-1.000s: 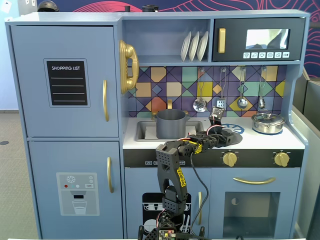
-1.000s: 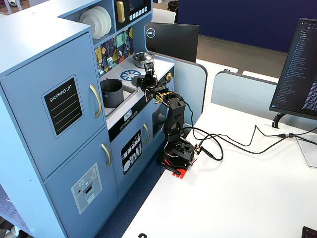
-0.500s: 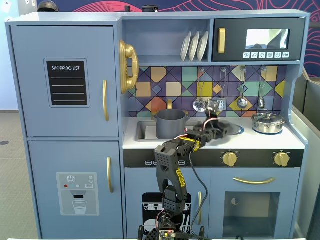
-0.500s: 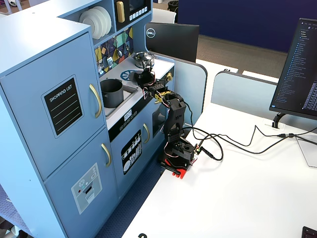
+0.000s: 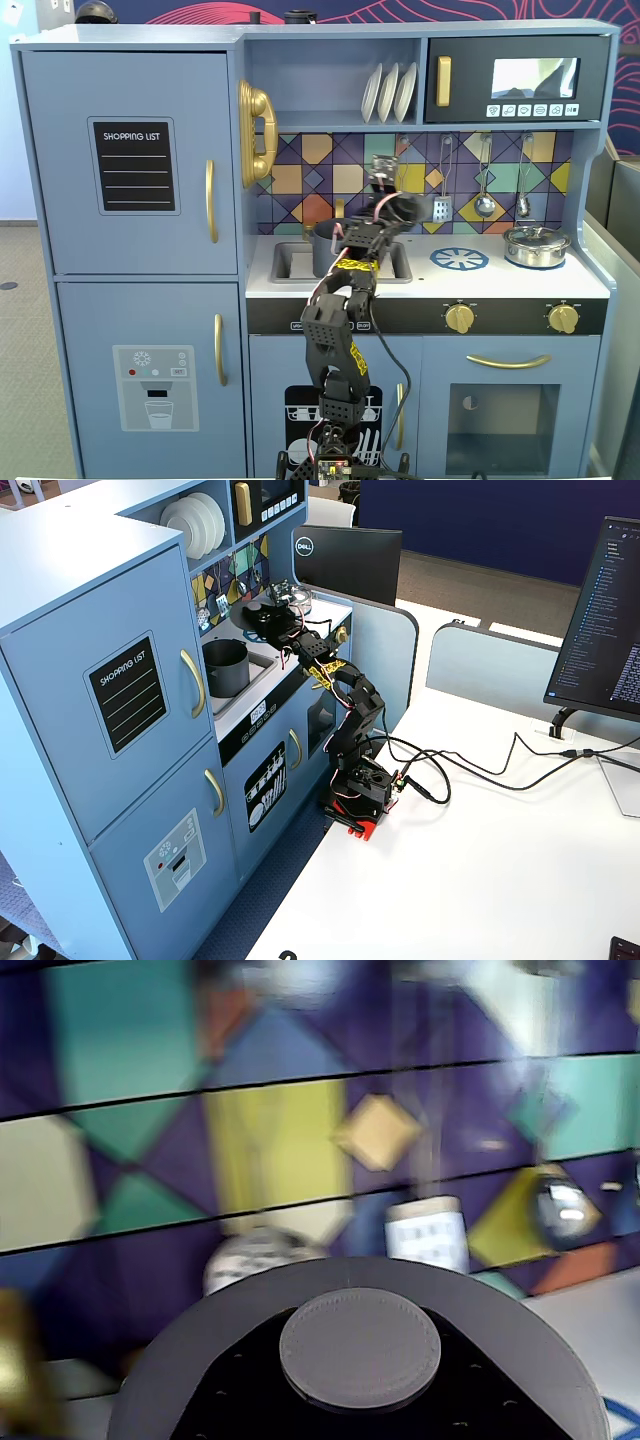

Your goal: Pick up the lid from the counter and put it on the gray recipient

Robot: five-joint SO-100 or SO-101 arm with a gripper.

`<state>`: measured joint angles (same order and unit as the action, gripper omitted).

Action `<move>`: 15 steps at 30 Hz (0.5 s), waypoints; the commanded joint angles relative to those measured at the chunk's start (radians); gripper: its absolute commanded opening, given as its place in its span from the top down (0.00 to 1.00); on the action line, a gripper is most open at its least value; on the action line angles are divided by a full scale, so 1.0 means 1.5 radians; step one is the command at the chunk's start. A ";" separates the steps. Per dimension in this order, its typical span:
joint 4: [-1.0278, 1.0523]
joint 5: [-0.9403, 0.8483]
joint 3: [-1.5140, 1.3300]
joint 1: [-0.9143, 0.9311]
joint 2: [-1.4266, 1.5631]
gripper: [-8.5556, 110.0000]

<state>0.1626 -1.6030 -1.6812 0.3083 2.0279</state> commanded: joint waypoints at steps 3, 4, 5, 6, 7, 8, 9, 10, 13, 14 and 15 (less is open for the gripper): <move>0.033 0.006 0.026 -0.076 0.085 0.93; 0.039 0.006 0.018 -0.086 0.090 0.93; 0.043 0.007 0.008 -0.094 0.095 0.93; 0.043 0.006 -0.002 -0.104 0.100 0.93; 0.043 0.007 -0.013 -0.114 0.105 0.93; 0.043 0.007 -0.026 -0.121 0.110 0.93; 0.042 0.005 -0.038 -0.128 0.115 0.93; 0.038 0.005 -0.049 -0.135 0.118 0.93; 0.031 0.009 -0.073 -0.151 0.123 0.93; 0.027 0.009 -0.078 -0.156 0.122 0.93; 0.022 0.009 -0.080 -0.161 0.118 0.93</move>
<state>0.2240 -1.5999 -1.8147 0.0920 2.1506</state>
